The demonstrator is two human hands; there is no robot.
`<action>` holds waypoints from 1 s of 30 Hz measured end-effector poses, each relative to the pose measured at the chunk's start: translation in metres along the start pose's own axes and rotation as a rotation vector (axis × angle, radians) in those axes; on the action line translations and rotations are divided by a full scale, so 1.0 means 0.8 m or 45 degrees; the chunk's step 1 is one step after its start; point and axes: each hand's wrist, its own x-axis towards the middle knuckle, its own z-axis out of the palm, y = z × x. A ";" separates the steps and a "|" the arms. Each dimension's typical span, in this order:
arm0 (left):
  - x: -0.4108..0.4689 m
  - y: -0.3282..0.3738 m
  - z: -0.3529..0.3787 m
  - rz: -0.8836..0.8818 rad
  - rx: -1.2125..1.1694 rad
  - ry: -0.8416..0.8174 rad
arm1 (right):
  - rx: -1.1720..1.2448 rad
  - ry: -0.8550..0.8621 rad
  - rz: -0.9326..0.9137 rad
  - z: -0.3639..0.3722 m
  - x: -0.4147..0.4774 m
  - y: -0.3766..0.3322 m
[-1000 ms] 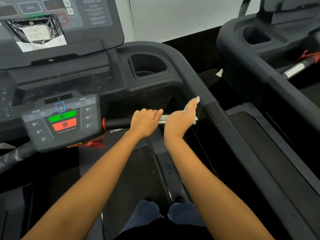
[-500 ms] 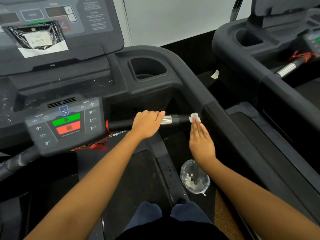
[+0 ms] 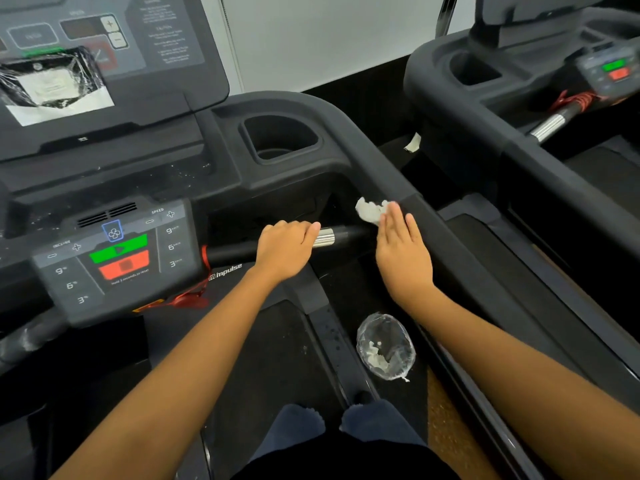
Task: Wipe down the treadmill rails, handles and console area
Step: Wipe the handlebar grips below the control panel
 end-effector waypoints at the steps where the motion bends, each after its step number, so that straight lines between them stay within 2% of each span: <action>1: 0.000 -0.001 0.000 0.007 -0.005 -0.001 | -0.048 -0.068 -0.019 0.007 -0.010 -0.004; 6: -0.002 -0.001 -0.005 0.028 -0.036 -0.026 | 0.014 -0.374 -0.089 0.027 -0.050 -0.032; 9: -0.001 0.000 -0.006 0.018 -0.034 -0.029 | 0.295 -0.426 0.052 0.010 -0.046 -0.045; 12: 0.002 0.002 -0.007 -0.013 -0.040 -0.048 | 0.695 -0.144 0.177 -0.036 -0.001 -0.044; 17: 0.006 -0.002 -0.011 -0.108 -0.236 -0.089 | 1.022 0.281 0.252 -0.077 0.059 -0.032; 19: 0.006 -0.004 -0.016 -0.176 -0.446 -0.060 | 1.039 0.262 0.129 -0.058 0.062 -0.039; 21: 0.005 -0.005 -0.023 -0.229 -0.650 0.010 | 0.967 -0.005 -0.031 -0.028 0.056 -0.061; 23: 0.003 -0.007 -0.034 -0.309 -0.832 0.101 | 0.840 -0.149 0.000 -0.009 0.045 -0.093; 25: 0.001 -0.016 -0.043 -0.413 -0.974 0.180 | 0.816 -0.059 0.043 -0.010 0.038 -0.132; 26: 0.000 -0.023 -0.047 -0.456 -1.024 0.209 | 0.819 -0.003 -0.033 -0.018 0.032 -0.156; 30: 0.004 -0.045 -0.067 -0.510 -1.128 0.281 | 0.916 -0.001 -0.535 -0.043 0.013 -0.230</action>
